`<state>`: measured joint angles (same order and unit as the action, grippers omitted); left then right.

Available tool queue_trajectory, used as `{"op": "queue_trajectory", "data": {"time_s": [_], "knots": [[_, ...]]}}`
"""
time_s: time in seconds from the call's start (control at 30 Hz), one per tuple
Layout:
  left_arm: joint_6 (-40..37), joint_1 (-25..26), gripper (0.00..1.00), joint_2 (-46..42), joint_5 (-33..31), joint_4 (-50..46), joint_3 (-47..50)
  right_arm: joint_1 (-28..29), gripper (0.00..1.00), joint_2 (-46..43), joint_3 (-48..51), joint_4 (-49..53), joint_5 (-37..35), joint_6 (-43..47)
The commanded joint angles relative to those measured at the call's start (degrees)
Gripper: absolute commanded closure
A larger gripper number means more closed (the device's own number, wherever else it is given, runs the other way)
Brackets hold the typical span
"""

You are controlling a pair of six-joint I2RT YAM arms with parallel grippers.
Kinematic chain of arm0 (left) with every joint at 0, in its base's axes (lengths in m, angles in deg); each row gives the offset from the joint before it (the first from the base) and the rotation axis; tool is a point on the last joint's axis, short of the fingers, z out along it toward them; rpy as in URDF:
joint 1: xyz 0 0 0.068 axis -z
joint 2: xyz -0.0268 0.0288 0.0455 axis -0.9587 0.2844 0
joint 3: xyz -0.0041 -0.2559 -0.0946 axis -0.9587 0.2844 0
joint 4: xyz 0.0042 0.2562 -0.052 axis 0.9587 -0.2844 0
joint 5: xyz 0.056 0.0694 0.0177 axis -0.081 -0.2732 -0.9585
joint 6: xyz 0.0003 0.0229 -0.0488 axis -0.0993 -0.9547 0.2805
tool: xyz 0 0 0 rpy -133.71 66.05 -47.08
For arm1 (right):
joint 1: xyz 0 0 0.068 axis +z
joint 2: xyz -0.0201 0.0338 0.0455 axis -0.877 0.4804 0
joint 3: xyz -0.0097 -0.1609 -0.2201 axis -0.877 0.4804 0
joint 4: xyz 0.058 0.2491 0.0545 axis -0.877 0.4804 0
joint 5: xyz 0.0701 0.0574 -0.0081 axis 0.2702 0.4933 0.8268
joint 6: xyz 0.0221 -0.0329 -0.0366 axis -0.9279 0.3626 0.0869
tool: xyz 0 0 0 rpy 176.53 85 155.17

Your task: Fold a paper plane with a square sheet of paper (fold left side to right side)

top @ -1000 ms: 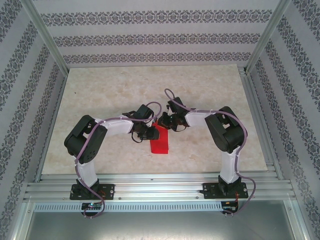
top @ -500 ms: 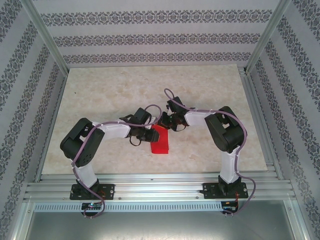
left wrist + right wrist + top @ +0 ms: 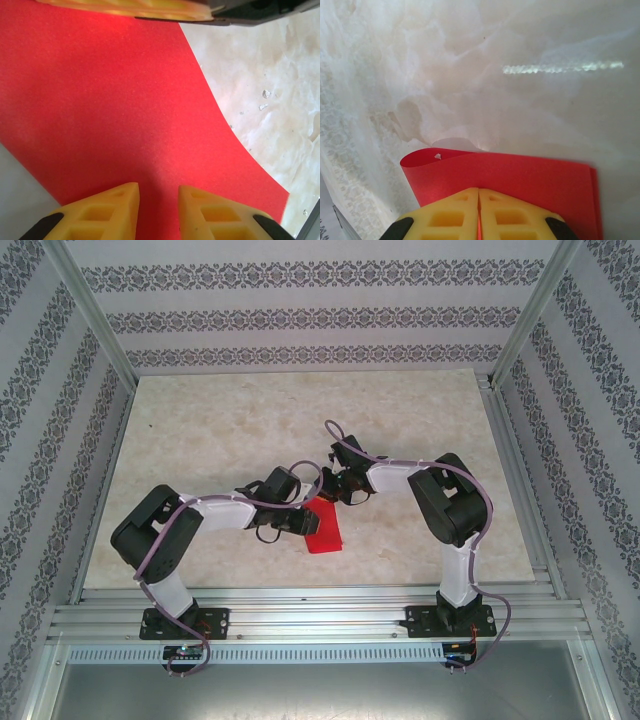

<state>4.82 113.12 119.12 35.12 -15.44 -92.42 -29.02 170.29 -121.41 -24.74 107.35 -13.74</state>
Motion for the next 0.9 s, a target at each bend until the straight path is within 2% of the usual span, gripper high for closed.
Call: {"op": "queue_trajectory", "data": {"time_s": [0.0,0.87], "knots": [[0.03,4.19,0.7,0.98,5.21,-9.85,3.48,-0.48,0.91,3.64,0.51,4.12,-7.24,0.86],[4.69,12.15,0.69,-5.13,4.97,-8.37,9.91,-1.84,0.91,3.86,1.0,3.93,-6.84,1.36]]}}
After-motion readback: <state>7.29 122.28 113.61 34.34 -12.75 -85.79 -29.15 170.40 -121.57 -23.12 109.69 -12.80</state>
